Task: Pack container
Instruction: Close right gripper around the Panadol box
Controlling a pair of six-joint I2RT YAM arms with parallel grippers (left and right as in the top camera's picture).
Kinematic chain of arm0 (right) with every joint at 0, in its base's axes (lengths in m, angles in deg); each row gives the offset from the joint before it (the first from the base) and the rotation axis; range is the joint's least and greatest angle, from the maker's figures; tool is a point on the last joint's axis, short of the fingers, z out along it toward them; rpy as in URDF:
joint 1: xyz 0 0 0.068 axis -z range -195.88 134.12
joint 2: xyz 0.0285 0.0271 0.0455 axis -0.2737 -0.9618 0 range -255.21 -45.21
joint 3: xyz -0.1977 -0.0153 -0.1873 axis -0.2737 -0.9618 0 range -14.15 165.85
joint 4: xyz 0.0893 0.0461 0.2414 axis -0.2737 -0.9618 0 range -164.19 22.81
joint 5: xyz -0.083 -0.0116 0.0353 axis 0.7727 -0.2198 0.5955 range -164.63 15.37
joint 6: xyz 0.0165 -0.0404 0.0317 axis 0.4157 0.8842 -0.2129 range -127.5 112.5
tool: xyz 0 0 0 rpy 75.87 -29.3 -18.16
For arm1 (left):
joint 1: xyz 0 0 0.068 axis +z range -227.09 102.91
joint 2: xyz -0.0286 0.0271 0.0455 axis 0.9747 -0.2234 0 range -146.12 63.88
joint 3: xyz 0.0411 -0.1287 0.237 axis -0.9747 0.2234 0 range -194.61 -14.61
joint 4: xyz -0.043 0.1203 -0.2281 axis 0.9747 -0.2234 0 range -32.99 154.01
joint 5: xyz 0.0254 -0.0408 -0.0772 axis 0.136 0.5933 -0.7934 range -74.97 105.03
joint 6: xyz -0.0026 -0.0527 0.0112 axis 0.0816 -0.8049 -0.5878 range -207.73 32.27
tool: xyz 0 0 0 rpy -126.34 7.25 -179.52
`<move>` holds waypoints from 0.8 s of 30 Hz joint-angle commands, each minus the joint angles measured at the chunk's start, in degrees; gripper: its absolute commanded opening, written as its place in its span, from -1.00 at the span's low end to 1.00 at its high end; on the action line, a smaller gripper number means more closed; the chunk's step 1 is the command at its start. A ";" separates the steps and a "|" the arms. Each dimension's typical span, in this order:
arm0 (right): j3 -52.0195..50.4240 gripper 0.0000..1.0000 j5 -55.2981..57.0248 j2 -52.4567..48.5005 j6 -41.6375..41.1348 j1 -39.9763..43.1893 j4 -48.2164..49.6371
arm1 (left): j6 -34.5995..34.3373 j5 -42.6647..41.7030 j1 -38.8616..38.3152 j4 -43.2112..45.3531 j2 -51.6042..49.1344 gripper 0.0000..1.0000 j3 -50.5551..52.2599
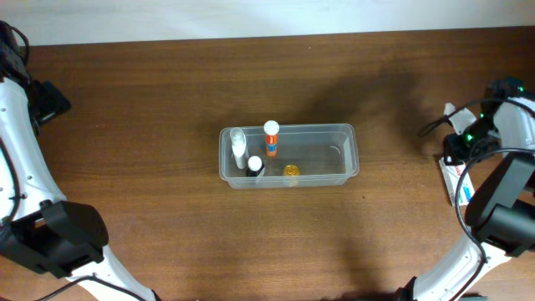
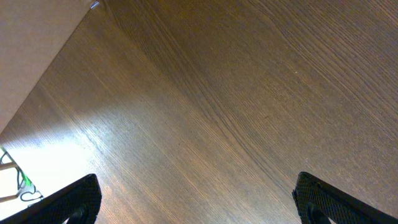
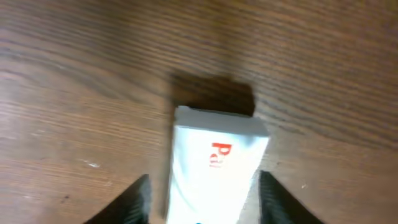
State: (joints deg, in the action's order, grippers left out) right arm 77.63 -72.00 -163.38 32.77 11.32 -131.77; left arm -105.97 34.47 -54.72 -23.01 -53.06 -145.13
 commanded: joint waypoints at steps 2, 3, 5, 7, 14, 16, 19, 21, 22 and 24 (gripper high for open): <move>0.76 0.14 1.07 -0.39 -3.43 -0.57 -1.66 | -0.17 -0.39 0.31 -0.04 -0.26 0.99 -0.94; 0.59 0.20 1.09 -0.39 -4.98 -0.44 -1.66 | -0.17 -0.39 0.31 -0.04 -0.26 0.99 -0.94; -0.15 0.36 1.07 -0.39 -6.49 0.31 -1.44 | -0.17 -0.39 0.31 -0.04 -0.26 0.99 -0.94; -1.11 0.61 1.05 -0.39 -6.71 1.07 -0.98 | -0.17 -0.42 0.31 -0.04 -0.26 0.99 -0.94; -6.40 1.00 0.59 -0.39 -6.71 3.76 2.23 | -0.17 -0.39 0.31 -0.02 -0.26 0.99 -0.94; -8.41 1.00 0.66 -0.42 -6.69 4.13 3.91 | -0.17 -0.39 0.31 -0.04 -0.26 0.99 -0.94; -10.47 0.89 0.66 -0.42 -6.69 4.35 5.55 | -0.17 -0.39 0.31 -0.02 -0.26 0.99 -0.94; -11.54 0.82 0.68 -0.42 -6.69 4.39 6.40 | -0.17 -0.39 0.31 -0.04 -0.26 0.99 -0.94; -11.98 0.73 0.68 -0.42 -6.69 4.39 6.71 | -0.17 -0.39 0.31 -0.04 -0.26 0.99 -0.94; -12.52 0.55 0.68 -0.42 -6.67 4.37 7.21 | -0.17 -0.39 0.31 -0.02 -0.26 0.99 -0.94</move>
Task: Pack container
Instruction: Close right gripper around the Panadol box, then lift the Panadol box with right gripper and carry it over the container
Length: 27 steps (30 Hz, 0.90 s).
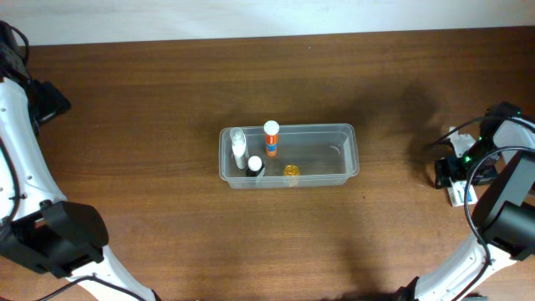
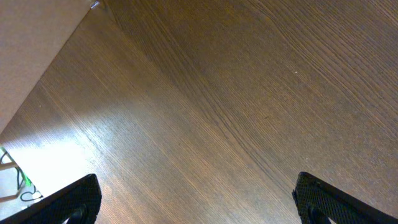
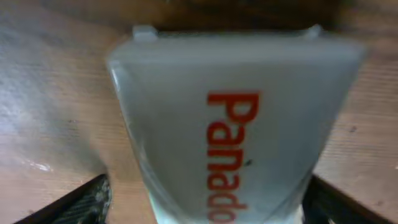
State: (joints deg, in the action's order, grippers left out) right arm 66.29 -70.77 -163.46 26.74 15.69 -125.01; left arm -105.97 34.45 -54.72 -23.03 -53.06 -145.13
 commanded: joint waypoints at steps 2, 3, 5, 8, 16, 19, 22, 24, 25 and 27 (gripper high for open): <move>-1.22 0.33 -0.55 -0.33 -0.66 0.00 0.63 | -0.17 -0.39 0.31 -0.02 -0.26 0.99 -0.94; -1.22 0.23 -0.55 -0.33 -0.63 0.00 0.70 | -0.17 -0.37 0.31 -0.02 -0.26 0.99 -0.94; -1.20 0.12 -0.52 -0.33 -0.63 0.00 0.74 | -0.17 -0.37 0.31 -0.02 -0.26 0.99 -0.94; -0.98 0.11 -0.13 -0.31 -0.66 0.00 0.61 | -0.17 -0.37 0.31 -0.02 -0.26 0.99 -0.94; 3.08 -0.20 -0.17 -0.31 -0.66 -0.09 -1.68 | -0.17 -0.37 0.31 -0.02 -0.26 0.99 -0.94; 4.17 -0.21 -0.50 -0.28 -0.66 -0.11 -2.49 | -0.17 -0.37 0.31 -0.02 -0.26 0.99 -0.94; 5.51 -0.21 -0.79 -0.28 -0.66 -0.52 -3.93 | -0.17 -0.37 0.31 -0.02 -0.26 0.99 -0.94; 7.06 -0.22 -0.81 -0.28 -0.68 -1.49 -4.98 | -0.15 -0.39 0.31 -0.02 -0.26 0.99 -0.94; 8.07 -0.22 -0.81 -0.28 -0.66 -2.16 -5.55 | -0.17 -0.37 0.31 -0.02 -0.26 0.99 -0.94; 10.34 -0.22 -0.81 -0.28 -0.68 -3.78 -6.60 | -0.17 -0.39 0.31 -0.02 -0.26 0.99 -0.94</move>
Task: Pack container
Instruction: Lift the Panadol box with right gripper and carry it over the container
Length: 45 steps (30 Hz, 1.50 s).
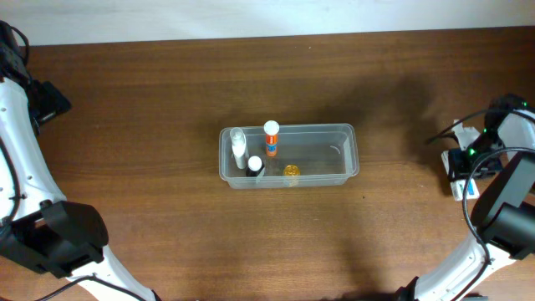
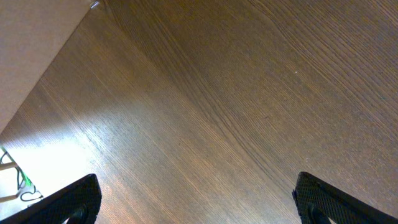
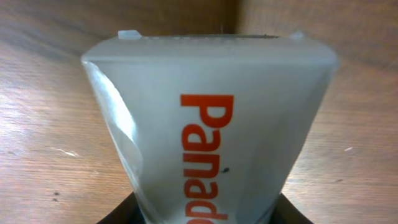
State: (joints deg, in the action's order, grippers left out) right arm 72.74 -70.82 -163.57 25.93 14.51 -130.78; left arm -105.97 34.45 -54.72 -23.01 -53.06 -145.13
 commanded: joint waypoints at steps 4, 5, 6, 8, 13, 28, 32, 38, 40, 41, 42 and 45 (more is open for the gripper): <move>10.47 -0.23 -0.74 -0.17 0.17 -7.96 -3.41 | -0.17 -0.37 0.31 -0.04 -0.26 0.99 -0.94; 12.35 -0.23 -0.72 -0.17 0.20 -9.62 -4.00 | -0.17 -0.37 0.31 -0.04 -0.26 0.99 -0.94; 14.34 -0.23 -0.74 -0.17 0.28 -11.32 -4.70 | -0.17 -0.37 0.31 -0.04 -0.26 0.99 -0.94; 18.60 -0.23 -0.74 -0.17 0.94 -15.08 -6.23 | -0.17 -0.37 0.31 -0.04 -0.26 0.99 -0.94; 27.45 -0.24 -0.74 -0.17 1.73 -23.69 -10.25 | -0.17 -0.37 0.31 -0.04 -0.26 0.99 -0.94; 32.30 -0.24 -0.96 -0.20 3.56 -47.63 -16.85 | -0.17 -0.37 0.31 -0.04 -0.26 0.99 -0.94; 32.24 -0.25 -4.94 -0.20 8.83 -49.64 -18.25 | -0.17 -0.39 0.31 -0.04 -0.26 0.99 -0.94; 31.85 -0.24 -5.77 -0.20 15.82 -49.05 -20.06 | -0.17 -0.37 0.31 -0.04 -0.26 0.99 -0.94; 31.19 -0.25 -7.69 -0.20 18.01 -48.15 -20.22 | -0.17 -0.37 0.31 -0.04 -0.26 0.99 -0.94; 30.71 -0.27 -8.61 -0.20 19.23 -47.65 -20.20 | -0.17 -0.37 0.31 -0.04 -0.26 0.99 -0.94; 30.16 -0.30 -9.53 -0.20 20.26 -47.23 -20.22 | -0.17 -0.37 0.31 -0.04 -0.26 0.99 -0.94; 28.02 -0.37 -9.81 -0.20 20.63 -46.75 -20.24 | -0.17 -0.37 0.31 -0.07 -0.26 0.99 -0.94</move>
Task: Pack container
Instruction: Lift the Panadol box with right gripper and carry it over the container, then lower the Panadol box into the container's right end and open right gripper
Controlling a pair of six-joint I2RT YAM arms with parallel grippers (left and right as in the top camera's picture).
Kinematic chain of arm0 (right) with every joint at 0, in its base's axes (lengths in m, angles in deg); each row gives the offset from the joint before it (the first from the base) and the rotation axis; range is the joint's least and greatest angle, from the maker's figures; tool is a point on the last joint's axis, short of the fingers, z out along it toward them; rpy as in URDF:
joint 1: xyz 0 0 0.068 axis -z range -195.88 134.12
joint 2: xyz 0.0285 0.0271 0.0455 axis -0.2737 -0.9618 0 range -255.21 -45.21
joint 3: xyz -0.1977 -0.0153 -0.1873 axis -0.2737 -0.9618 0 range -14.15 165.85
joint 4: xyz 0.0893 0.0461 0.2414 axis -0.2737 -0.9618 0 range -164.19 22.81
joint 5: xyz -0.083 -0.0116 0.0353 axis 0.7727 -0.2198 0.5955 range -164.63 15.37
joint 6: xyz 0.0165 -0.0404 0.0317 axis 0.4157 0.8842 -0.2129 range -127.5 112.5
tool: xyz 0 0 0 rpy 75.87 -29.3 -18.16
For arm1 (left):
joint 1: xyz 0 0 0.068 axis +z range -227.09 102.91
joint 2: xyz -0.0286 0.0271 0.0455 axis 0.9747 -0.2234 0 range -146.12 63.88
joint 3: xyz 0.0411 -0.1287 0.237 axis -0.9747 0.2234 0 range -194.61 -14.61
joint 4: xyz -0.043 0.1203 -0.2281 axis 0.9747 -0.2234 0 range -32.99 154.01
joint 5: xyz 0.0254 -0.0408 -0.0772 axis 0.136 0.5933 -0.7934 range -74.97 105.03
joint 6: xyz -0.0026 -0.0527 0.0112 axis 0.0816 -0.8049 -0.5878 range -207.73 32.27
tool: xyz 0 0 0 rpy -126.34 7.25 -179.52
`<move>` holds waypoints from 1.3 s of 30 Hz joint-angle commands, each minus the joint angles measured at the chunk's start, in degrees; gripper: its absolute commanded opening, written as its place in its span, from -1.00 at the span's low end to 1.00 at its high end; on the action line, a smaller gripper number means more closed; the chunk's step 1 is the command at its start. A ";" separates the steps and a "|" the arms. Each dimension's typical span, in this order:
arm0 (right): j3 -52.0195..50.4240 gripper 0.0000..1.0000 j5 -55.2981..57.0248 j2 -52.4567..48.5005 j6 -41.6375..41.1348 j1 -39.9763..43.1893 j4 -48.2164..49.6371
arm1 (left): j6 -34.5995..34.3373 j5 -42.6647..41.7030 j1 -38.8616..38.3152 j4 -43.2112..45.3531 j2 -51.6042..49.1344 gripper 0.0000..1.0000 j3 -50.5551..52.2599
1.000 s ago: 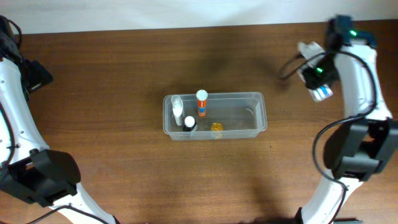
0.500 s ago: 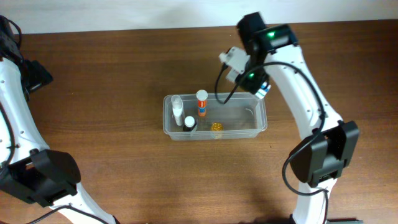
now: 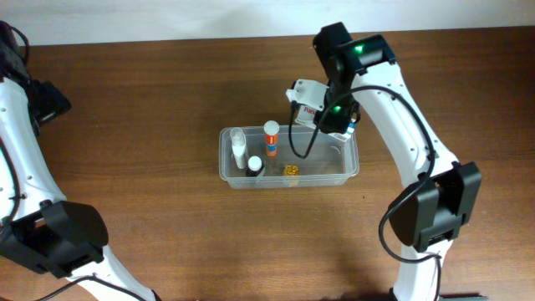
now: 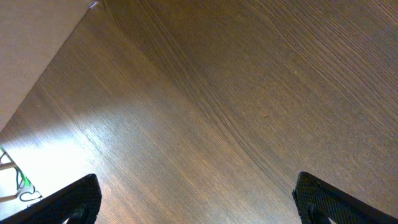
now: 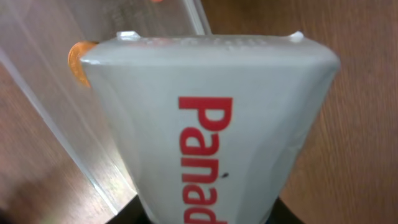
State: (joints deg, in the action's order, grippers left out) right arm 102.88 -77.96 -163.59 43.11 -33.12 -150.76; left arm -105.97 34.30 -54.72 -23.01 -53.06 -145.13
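A clear plastic container (image 3: 343, 171) stands mid-table and holds a white bottle (image 3: 238, 144), an orange tube with a white cap (image 3: 271, 138), a small dark bottle (image 3: 255, 165) and a yellow item (image 3: 291, 170). My right gripper (image 3: 322, 104) is shut on a white Panadol box (image 3: 304, 94) with red lettering, held above the container's back rim. The box (image 5: 208, 118) fills the right wrist view, with the container's wall (image 5: 81, 155) and an orange cap (image 5: 77, 62) behind it. My left gripper (image 4: 196, 208) hangs open over bare wood at the far left.
The table is dark brown wood (image 3: 167, 242). A pale wall edge (image 3: 251, 17) runs along the back. The left arm (image 3: 21, 167) stands along the left side, and the right arm (image 3: 418, 184) reaches in from the lower right over the container's right end.
My right gripper has moved with the Panadol box from the table's far right edge to above the container's back rim. The left gripper has not moved.
My right gripper was open above the Panadol box lying at the far right edge. Then it was low around the box, then shut on it. Now the box is held over the container. The left arm stayed still throughout.
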 commanded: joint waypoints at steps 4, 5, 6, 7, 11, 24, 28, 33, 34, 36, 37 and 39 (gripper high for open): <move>-4.48 -0.37 -2.69 -0.17 4.57 0.68 -0.24 | -0.17 -0.22 0.31 -0.07 -0.26 0.99 -0.94; -4.92 -0.36 -2.67 -0.17 5.18 0.66 -0.22 | -0.17 -0.24 0.31 -0.07 -0.26 0.99 -0.94; -5.18 -0.36 -2.64 -0.17 5.46 0.66 -0.22 | -0.17 -0.22 0.31 -0.04 -0.26 0.99 -0.94; -5.49 -0.36 -2.69 -0.17 5.88 0.66 -0.17 | -0.17 -0.24 0.31 -0.07 -0.26 0.99 -0.94; -6.80 -0.34 -2.67 -0.17 6.27 0.66 0.48 | -0.17 -0.22 0.31 -0.04 -0.26 0.99 -0.94; -12.04 -0.34 -2.49 -0.28 10.67 -0.46 6.47 | -0.17 -0.24 0.31 -0.04 -0.26 0.99 -0.94; -12.04 -0.23 -2.49 -0.35 10.67 -0.44 7.15 | -0.17 -0.22 0.31 -0.04 -0.26 0.99 -0.94; -12.04 -0.07 -2.49 -0.37 10.64 -0.44 7.32 | -0.17 -0.24 0.31 -0.04 -0.26 0.99 -0.94; -12.04 -0.06 -2.49 -0.37 10.64 -0.44 7.32 | -0.17 -0.24 0.31 -0.04 -0.26 0.99 -0.94; -12.04 -0.01 -2.49 -0.37 10.64 -0.44 7.32 | -0.17 -0.22 0.31 -0.04 -0.26 0.99 -0.94; -12.04 -0.01 -2.49 -0.37 10.62 -0.44 7.32 | -0.17 -0.24 0.31 -0.04 -0.26 0.99 -0.94; -12.04 0.01 -2.49 -0.37 10.60 -0.44 7.32 | -0.17 -0.24 0.31 -0.04 -0.26 0.99 -0.94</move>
State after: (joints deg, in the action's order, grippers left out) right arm 91.36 -79.27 -163.59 53.16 -33.23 -143.42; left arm -105.97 34.28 -54.72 -23.03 -53.06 -145.13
